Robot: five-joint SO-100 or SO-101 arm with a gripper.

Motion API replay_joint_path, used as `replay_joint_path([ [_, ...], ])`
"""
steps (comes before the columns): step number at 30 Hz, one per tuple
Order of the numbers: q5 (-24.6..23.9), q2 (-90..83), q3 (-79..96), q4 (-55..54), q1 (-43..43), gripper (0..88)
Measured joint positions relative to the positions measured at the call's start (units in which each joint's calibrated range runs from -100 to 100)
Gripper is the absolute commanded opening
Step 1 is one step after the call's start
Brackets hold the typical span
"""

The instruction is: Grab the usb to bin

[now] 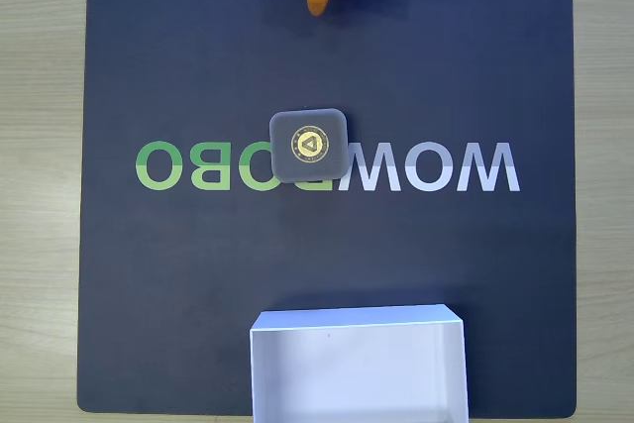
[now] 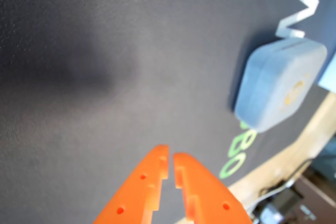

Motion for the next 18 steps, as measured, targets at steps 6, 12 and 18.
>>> replay_joint_path([
  [6, -0.2, 0.0, 0.4, 0.0, 0.0, 1.0],
  [12, -0.2, 0.0, 0.4, 0.0, 0.0, 1.0],
  [18, -0.2, 0.0, 0.4, 0.0, 0.0, 1.0],
])
